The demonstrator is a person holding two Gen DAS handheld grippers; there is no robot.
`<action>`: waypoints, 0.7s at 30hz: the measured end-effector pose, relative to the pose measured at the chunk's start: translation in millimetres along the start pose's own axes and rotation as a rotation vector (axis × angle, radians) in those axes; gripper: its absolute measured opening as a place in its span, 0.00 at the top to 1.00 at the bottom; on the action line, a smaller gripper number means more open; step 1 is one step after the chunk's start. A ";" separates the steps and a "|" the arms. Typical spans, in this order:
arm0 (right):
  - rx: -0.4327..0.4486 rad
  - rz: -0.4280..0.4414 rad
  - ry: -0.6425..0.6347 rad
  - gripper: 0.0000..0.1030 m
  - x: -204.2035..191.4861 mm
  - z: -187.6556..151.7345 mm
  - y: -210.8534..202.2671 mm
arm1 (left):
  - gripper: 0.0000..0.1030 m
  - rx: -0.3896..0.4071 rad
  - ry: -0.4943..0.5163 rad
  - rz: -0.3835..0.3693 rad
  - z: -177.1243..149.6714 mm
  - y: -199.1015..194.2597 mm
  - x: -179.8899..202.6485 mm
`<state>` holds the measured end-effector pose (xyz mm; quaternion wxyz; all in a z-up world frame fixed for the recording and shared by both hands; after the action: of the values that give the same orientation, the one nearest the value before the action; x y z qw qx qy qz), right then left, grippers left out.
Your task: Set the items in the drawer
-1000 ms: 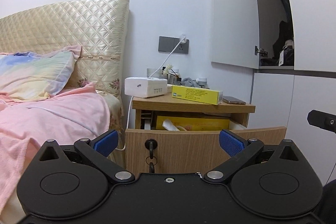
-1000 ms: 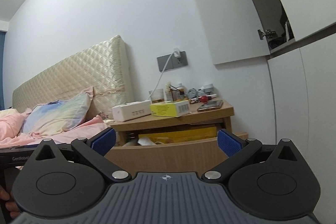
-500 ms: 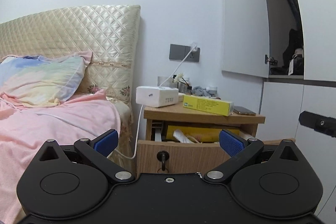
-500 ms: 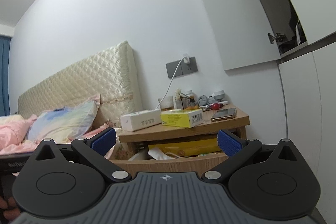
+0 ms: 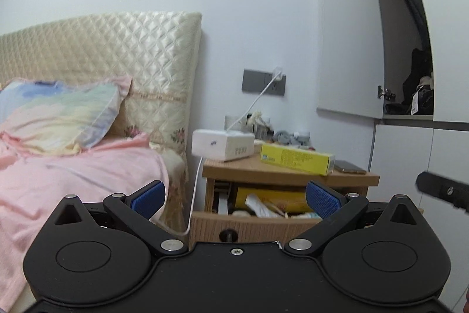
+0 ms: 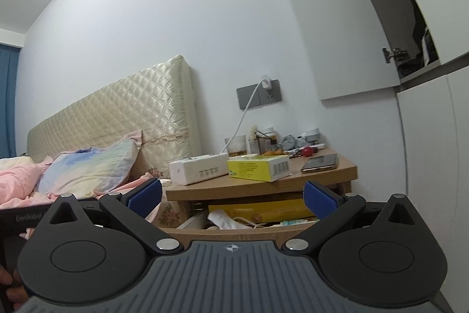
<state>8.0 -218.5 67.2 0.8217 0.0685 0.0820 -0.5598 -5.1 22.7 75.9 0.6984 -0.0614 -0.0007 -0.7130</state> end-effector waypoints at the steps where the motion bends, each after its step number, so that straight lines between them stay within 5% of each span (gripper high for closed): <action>1: 0.006 0.002 -0.006 0.00 -0.1 -2.7 1.5 | 0.01 0.005 0.006 -0.002 -0.4 0.5 1.1; 15: 0.029 -0.053 -0.001 0.00 1.0 -27.2 -15.1 | 0.01 0.019 0.015 -0.050 -15.6 4.1 7.2; 21: -0.021 -0.011 0.005 0.00 2.4 -19.4 1.5 | 0.01 0.021 0.002 -0.042 -31.7 0.0 5.0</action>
<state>9.2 -216.2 47.8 0.8191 0.0608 0.0900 -0.5633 -7.9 14.9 44.9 0.6841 -0.0534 -0.0088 -0.7274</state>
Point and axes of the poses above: each gripper's, at about its wrist camera, not at the fingertips, and y roughly the way its jaws point, x to its right, z to its top, the point moved 7 cm from there along y, roughly the way its jaws point, and after that the axes turned 1 degree about -x, right-handed, at the moved point
